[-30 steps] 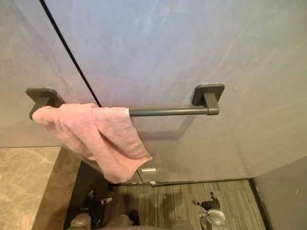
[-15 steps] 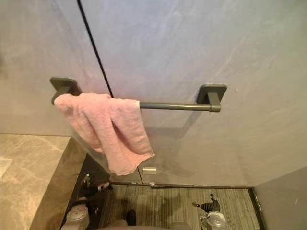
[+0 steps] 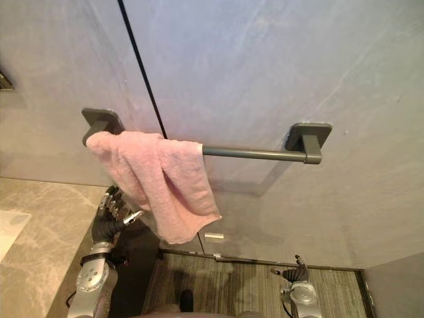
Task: Organize washtable
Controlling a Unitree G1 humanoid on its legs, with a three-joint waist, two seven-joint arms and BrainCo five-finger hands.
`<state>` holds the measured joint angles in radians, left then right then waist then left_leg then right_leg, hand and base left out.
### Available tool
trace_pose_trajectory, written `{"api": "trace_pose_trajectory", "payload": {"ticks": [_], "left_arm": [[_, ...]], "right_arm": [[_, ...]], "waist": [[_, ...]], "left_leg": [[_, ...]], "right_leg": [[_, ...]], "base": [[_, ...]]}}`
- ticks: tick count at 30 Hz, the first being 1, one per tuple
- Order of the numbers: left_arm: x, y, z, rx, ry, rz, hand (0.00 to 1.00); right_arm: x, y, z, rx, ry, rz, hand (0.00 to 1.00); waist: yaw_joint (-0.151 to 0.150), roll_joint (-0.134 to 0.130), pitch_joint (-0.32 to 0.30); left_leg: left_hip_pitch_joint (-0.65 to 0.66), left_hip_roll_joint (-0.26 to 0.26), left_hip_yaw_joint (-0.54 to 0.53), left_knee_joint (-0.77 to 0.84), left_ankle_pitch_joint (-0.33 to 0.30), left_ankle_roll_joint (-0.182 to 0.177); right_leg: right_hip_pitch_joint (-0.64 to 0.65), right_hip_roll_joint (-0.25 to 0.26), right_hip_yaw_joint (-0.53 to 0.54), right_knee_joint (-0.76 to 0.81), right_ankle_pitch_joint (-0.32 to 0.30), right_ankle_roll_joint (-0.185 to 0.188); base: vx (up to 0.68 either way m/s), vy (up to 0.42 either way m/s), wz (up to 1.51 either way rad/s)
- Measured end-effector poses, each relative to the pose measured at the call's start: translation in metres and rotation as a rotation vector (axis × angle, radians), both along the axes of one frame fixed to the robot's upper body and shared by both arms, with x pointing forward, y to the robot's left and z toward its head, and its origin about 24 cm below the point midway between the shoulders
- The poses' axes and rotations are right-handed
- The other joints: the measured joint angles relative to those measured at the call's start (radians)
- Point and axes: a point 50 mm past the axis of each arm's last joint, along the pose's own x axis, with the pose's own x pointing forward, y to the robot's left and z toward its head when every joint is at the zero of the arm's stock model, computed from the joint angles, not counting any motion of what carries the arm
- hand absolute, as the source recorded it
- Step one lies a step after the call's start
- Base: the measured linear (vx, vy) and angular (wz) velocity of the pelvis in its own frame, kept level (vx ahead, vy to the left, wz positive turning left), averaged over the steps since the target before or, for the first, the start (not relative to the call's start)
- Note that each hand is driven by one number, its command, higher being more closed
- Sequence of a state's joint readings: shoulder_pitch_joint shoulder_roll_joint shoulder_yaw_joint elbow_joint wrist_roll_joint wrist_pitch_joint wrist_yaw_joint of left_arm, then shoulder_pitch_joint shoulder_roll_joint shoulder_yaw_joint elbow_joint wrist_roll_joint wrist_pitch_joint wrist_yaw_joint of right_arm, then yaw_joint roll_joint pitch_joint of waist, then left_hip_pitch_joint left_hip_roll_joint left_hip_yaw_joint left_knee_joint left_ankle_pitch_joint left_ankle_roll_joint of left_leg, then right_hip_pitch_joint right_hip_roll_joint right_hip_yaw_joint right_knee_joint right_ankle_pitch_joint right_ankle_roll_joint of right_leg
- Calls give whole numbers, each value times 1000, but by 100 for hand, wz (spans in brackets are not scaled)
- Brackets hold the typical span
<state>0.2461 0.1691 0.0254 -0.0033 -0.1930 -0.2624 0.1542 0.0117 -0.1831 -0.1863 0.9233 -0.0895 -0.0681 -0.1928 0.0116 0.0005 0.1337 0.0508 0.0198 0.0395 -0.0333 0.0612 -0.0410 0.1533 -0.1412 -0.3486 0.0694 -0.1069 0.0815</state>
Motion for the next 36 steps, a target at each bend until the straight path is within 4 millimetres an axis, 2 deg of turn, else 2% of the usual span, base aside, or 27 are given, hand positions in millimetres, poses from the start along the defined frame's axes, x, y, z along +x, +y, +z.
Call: {"api": "trace_pose_trajectory", "payload": {"ticks": [9,20,21,27,32,36], "left_arm": [[2,-3,8,30,-29,-71,0],[0,-21,11,16,-46,-148,0],[0,-22,10,19,-44,-163,100],[-1,-30,-1,28,10,-237,100],[-2,-27,-18,24,91,-230,100],[-1,-26,-20,26,99,-226,100]], "right_arm": [[3,0,1,-12,0,27,0],[4,1,1,-14,3,41,0],[4,2,1,-15,3,46,0],[8,0,4,-22,-7,54,0],[8,1,3,-22,-2,56,0],[8,1,3,-22,-3,56,0]], "waist": [[0,3,-9],[2,-2,-16],[1,-2,-16],[-1,-2,-21],[-28,-10,-36],[-26,-9,-37]], "left_leg": [[20,6,17,-7,0,0],[29,6,20,-35,6,6],[29,3,22,-36,6,6],[55,3,46,-55,8,7],[70,0,53,-60,9,6],[76,3,63,-62,9,6]], "right_leg": [[0,2,23,3,4,-5],[-2,1,28,-6,12,0],[-2,1,30,-6,13,0],[2,2,55,-7,15,-2],[18,2,61,-23,21,-1],[18,4,72,-23,22,-1]], "base": [[-53,6,-7],[-16,4,-1],[14,7,-6],[-1,4,-12],[-6,2,-4],[-37,2,-8]]}}
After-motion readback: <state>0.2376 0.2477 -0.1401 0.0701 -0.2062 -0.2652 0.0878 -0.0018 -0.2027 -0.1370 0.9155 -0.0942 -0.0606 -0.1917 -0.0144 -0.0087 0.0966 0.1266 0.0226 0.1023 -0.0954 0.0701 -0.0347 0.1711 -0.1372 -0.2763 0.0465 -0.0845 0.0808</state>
